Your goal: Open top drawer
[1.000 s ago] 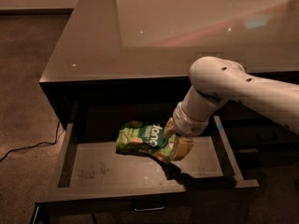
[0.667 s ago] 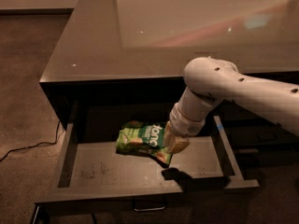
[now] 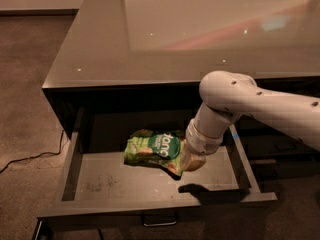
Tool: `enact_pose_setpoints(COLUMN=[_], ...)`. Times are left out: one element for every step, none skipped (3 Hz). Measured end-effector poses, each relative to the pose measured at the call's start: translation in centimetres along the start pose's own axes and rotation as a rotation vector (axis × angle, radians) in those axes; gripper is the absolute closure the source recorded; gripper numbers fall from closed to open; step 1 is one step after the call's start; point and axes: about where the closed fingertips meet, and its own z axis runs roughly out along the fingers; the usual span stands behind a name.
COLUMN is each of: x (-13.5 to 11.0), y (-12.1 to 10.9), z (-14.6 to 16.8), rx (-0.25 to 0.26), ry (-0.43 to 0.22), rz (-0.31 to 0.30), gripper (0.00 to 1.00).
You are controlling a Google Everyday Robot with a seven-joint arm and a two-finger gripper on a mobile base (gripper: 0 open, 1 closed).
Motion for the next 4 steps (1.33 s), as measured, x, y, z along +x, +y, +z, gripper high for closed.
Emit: enact_pose_setpoints(x=[0.0, 0.0, 0.0, 0.0], y=[1.9, 4.4, 5.4, 5.4], z=[-0.1, -1.0, -1.4, -1.4], rx=[0.015, 0.046, 0.040, 0.040], ry=[-0.001, 0.006, 0.024, 0.024], rz=[0.026, 0.044, 0.058, 0.058], gripper=[1.00, 1.00, 0.81, 0.43])
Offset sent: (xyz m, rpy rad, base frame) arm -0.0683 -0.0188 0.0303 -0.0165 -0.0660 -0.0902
